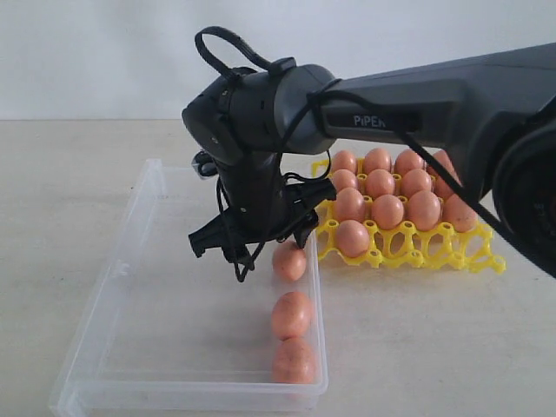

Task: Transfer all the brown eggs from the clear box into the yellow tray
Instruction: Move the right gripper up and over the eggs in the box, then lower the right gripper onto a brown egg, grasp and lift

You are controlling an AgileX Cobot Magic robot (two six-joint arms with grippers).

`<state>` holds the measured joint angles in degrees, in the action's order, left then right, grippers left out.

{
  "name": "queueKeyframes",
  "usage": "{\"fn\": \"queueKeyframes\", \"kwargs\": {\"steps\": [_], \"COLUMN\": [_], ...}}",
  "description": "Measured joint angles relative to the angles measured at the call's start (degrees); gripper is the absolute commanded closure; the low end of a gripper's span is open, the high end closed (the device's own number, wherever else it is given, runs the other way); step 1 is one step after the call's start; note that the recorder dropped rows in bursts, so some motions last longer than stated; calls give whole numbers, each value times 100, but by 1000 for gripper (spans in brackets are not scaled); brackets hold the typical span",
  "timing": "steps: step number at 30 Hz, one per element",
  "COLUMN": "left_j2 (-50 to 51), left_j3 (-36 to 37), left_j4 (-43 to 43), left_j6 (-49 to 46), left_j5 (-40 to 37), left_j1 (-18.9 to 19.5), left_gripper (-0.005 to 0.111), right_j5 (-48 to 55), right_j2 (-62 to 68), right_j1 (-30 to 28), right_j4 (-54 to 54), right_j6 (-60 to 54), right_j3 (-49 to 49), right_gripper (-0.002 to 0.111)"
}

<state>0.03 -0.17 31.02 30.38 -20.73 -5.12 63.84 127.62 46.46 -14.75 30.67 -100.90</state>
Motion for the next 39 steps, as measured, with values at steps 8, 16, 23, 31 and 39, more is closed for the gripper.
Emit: {"fn": "queueKeyframes", "kwargs": {"steps": [8,16,23,31,39], "left_j2": [0,0,0,0,0], "left_j3": [0,0,0,0,0], "left_j4": [0,0,0,0,0], "left_j6": [0,0,0,0,0], "left_j5": [0,0,0,0,0], "left_j1": [0,0,0,0,0], "left_gripper": [111,111,111,111,111], "right_j5": [-259,-15,323,564,554], "right_j2": [36,36,36,36,36], "right_j1": [-7,-7,-7,-7,-7], "right_j4": [135,197,205,205,255], "right_j6": [43,-1945,-3543,-3609,-2511], "right_j3": [0,0,0,0,0], "right_gripper": [44,44,44,44,44]}}
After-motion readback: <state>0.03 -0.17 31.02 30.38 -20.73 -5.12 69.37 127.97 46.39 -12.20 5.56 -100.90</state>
